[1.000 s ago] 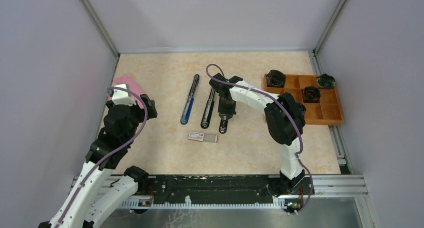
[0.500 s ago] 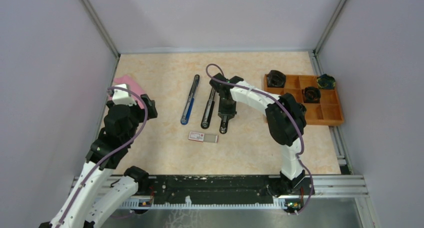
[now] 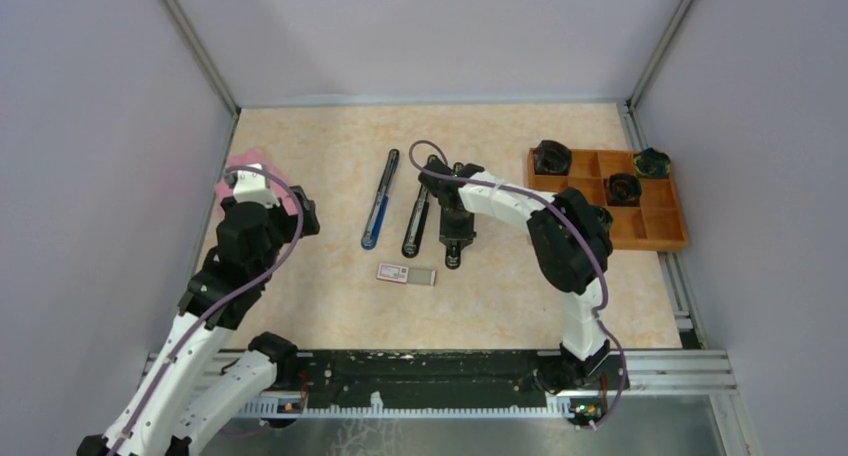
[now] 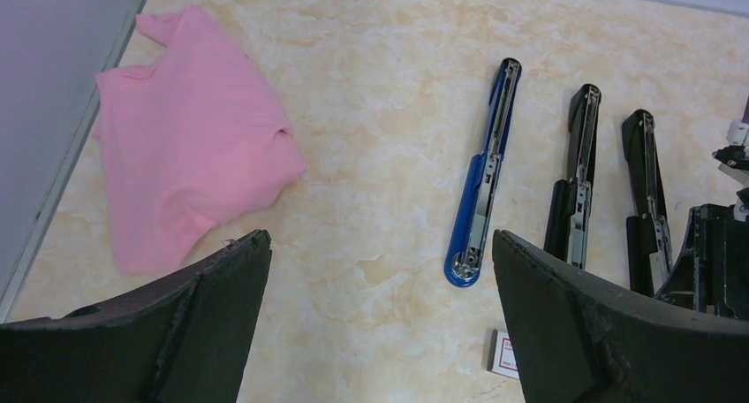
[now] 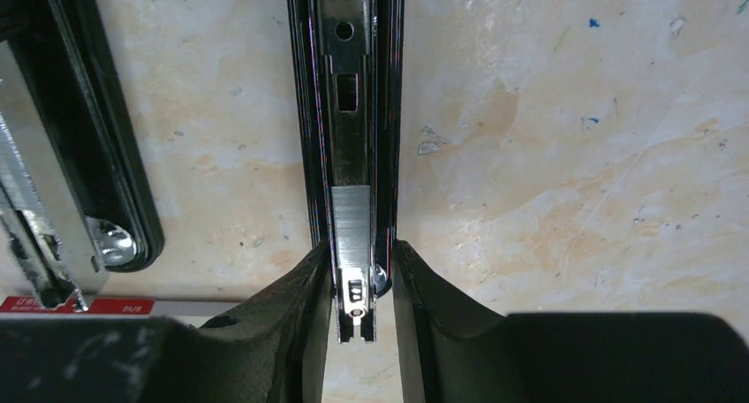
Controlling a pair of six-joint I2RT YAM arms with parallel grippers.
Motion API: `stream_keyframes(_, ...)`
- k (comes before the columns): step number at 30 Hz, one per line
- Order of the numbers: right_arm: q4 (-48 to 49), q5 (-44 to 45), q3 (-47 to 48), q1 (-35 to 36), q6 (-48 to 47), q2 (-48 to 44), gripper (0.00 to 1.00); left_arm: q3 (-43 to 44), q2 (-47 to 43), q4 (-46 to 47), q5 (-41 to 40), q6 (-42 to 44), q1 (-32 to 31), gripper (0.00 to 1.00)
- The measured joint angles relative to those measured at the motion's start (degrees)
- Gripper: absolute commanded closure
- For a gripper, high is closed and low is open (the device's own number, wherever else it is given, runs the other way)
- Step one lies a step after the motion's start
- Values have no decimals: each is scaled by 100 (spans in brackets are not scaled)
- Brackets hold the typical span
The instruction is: Load the staples into the stapler
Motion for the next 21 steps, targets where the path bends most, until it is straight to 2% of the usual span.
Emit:
stream_keyframes(8, 133, 420, -496, -190, -387, -407, 68, 59, 763, -33, 518, -50, 31, 0)
stream_keyframes(15, 535, 669, -1019, -498, -1047, -1163, 57, 356, 1926, -173, 1207, -420, 35, 0)
stream_keyframes(19, 1117, 540, -1436, -507, -1609, -1526, 43, 407, 2494, -177, 1661, -728, 35, 0)
stream_keyframes(21, 1480, 361, -1792, -507, -1862, -1788, 39, 411, 2699, -133, 1934, -879, 35, 0)
